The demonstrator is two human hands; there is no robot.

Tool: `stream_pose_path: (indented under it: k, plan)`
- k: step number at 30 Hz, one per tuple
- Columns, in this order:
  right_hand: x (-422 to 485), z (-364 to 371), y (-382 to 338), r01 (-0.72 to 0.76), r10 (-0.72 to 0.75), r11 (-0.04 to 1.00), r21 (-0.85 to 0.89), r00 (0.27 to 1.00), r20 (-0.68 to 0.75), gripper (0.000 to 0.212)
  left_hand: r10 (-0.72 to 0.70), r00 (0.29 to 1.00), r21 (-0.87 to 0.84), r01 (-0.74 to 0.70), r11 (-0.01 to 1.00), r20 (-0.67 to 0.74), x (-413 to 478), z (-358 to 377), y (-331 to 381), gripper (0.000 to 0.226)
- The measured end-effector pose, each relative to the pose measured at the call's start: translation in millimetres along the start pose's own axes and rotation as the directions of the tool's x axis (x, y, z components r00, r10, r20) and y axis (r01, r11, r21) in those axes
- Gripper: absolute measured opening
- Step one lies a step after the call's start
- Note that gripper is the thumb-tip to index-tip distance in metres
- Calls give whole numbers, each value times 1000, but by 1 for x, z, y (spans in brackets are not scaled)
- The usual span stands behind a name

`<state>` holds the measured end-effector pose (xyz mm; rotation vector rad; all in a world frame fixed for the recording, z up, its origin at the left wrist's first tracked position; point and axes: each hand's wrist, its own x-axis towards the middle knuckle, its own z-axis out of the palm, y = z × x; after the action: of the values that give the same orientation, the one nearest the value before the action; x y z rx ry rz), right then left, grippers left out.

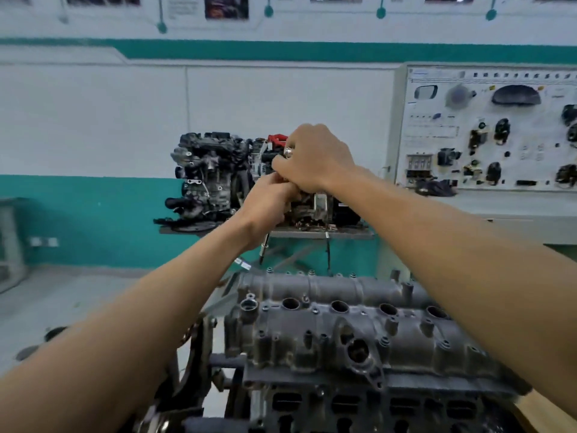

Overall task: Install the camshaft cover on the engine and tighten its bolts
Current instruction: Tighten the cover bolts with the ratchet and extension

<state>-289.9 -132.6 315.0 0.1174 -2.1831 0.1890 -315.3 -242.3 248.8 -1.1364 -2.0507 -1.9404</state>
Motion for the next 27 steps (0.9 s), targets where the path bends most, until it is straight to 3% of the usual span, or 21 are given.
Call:
stream_pose_path:
  k: [4, 8, 17, 27]
  plan:
    - [3, 24, 12, 206, -205, 974, 99, 979, -15, 42, -30, 998, -199, 40, 979, 53, 8, -6, -21, 22]
    - [2, 43, 24, 299, -285, 923, 241, 954, -93, 43, -72, 987, -348, 120, 930, 147, 18, -1, -40, 31]
    - [21, 74, 28, 339, -370, 868, 363, 929, 17, 31, -32, 987, -364, 89, 927, 158, 36, -10, -66, 22]
    - [29, 85, 32, 339, -366, 860, 380, 931, -2, 31, -20, 991, -412, 74, 908, 134, 49, -10, -76, 28]
